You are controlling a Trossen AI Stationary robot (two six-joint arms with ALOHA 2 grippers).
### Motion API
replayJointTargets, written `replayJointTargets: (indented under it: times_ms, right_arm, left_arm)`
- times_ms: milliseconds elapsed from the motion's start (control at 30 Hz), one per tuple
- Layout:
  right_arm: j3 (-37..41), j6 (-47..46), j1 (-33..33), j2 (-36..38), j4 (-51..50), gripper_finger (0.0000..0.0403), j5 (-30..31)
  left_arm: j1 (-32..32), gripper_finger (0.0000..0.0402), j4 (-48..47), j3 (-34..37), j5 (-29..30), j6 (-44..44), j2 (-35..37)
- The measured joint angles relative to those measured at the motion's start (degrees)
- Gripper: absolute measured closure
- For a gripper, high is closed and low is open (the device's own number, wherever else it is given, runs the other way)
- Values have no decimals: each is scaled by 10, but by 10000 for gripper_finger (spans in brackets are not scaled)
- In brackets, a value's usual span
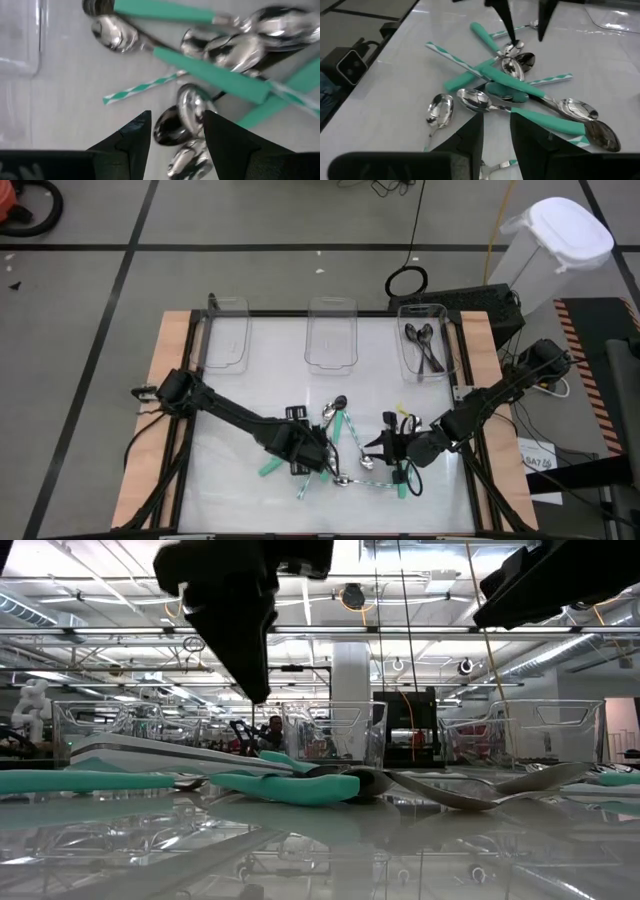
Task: Sort silverware by color (type)
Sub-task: Put the black spoon into the right transparent bin
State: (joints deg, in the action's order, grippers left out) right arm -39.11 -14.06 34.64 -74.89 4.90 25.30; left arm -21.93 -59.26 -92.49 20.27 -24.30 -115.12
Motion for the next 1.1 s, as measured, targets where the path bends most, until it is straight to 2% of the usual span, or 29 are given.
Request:
replayJointTargets:
  times_ms: [133, 300, 467, 600, 767, 933, 1100]
  right_arm:
    - [0, -2, 8, 0, -6, 309, 0]
    - [0, -2, 22, 0, -6, 309, 0]
    - [0, -11, 35, 0, -5, 309, 1]
    - [0, -26, 48, 0, -14, 309, 1]
    - [0, -42, 66, 0, -31, 309, 1]
    - [0, -47, 79, 0, -40, 309, 1]
    - [0, -47, 82, 0, -39, 309, 1]
  left_arm:
    - [21, 220, -32, 0, -29, -27, -1]
    - [54, 220, -112, 0, -55, -144, -1]
    - [67, 222, -90, 0, -93, -126, -1]
    - [69, 243, -86, 4, -96, -138, -1]
    - [43, 267, -56, 57, -104, -165, 3]
    - [33, 271, 4, 122, -104, -211, 8]
    - [23, 271, 4, 134, -93, -209, 37]
